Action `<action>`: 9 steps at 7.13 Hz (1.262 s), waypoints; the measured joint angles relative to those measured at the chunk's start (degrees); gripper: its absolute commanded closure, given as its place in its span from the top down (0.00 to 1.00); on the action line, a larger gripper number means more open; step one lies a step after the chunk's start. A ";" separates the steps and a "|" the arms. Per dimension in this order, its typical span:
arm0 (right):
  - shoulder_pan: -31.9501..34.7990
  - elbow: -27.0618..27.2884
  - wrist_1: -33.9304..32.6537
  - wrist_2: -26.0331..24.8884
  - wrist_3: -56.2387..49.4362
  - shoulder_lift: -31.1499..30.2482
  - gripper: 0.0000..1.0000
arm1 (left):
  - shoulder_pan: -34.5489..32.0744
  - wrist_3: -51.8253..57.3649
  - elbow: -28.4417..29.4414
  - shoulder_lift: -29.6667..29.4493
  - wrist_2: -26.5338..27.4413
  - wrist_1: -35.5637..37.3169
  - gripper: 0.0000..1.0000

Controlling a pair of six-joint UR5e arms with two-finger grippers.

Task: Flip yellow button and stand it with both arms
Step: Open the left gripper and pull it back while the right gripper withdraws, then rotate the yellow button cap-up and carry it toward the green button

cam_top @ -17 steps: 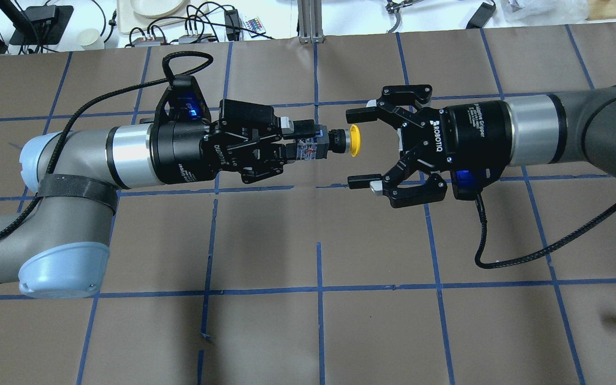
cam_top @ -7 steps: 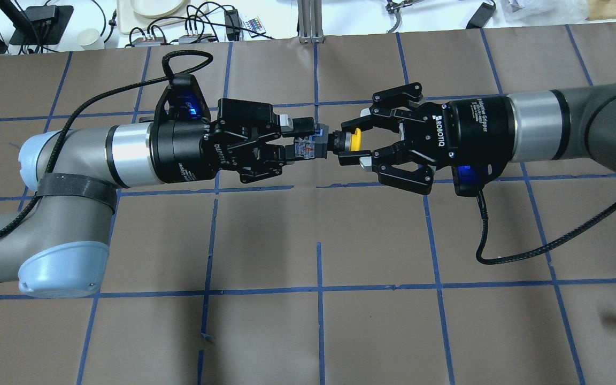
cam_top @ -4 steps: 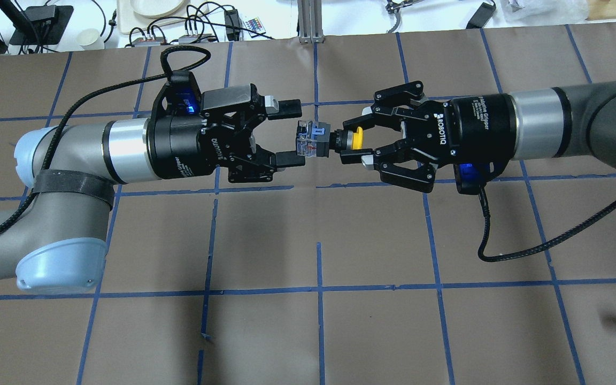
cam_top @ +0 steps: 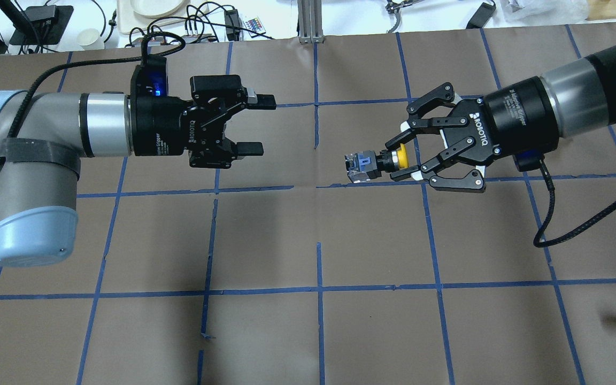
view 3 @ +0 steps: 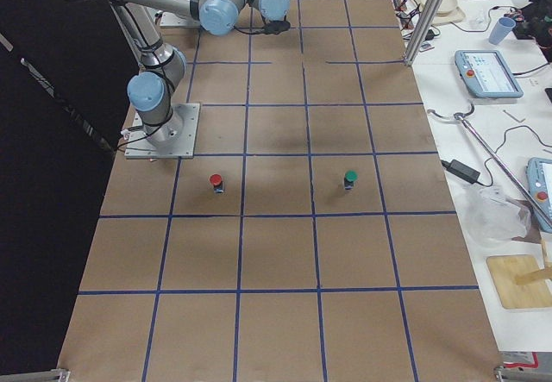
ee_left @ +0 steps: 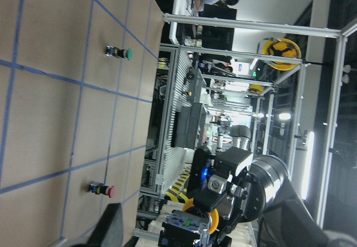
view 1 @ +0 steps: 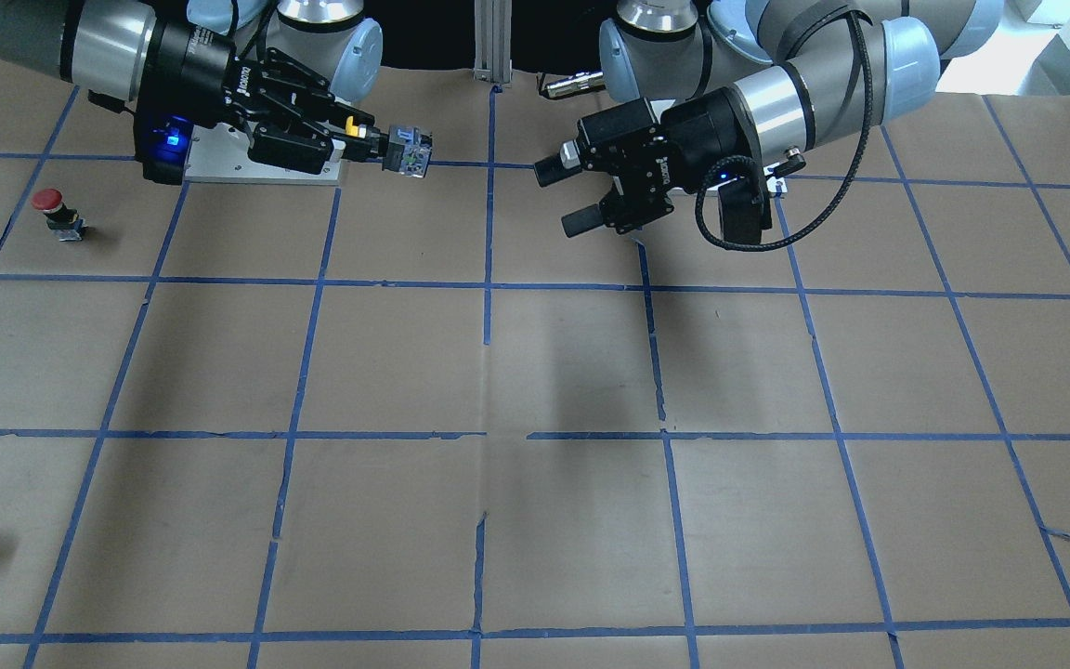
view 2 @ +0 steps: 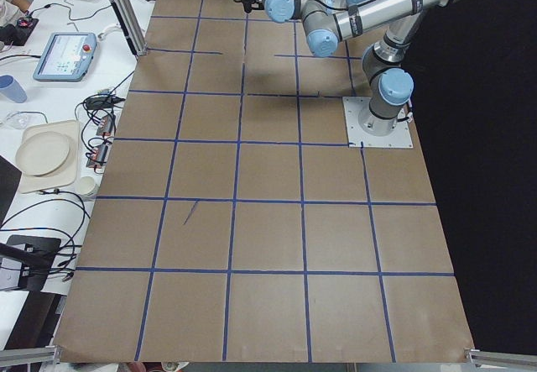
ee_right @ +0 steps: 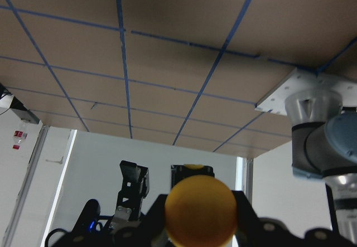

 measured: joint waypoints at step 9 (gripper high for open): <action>-2.79 -3.87 -10.62 -46.66 -68.33 1.93 0.02 | -7.71 6.54 23.29 -4.92 68.23 -27.29 0.99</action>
